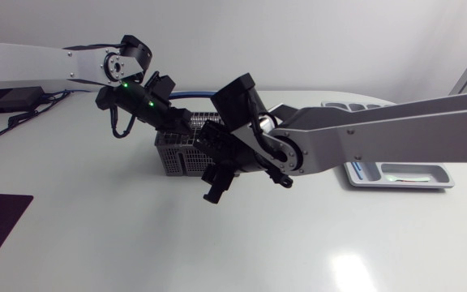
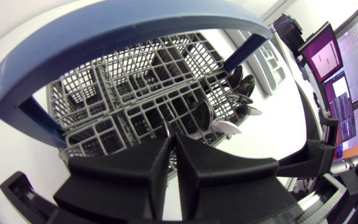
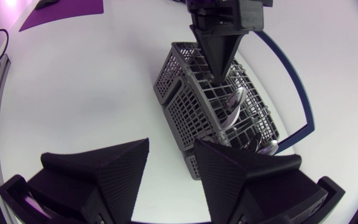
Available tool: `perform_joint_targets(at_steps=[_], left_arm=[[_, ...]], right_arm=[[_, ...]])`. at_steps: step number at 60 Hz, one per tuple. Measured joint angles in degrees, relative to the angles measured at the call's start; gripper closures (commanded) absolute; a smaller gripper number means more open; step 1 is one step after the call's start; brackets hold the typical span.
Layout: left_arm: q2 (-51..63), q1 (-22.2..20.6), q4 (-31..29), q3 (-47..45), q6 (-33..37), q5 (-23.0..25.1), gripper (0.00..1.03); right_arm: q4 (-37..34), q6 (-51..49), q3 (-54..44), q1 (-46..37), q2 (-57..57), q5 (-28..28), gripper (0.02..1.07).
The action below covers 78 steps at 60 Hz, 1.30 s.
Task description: Unload the cutlery basket into the drawer organizer.
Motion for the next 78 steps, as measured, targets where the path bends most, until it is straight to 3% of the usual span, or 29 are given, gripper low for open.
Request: perform_joint_targets(at_steps=[62,78], left_arm=[[-3.6,2.6,0.1,-1.4,0.7,9.1,0.98],[-5.3,3.5,0.7,-1.7,0.7,13.5,0.98]], right_arm=[[0.4,0.0,-0.1,0.5,0.7,0.4,0.52],[0.5,0.0,-0.1,0.7,0.9,0.4,0.52]])
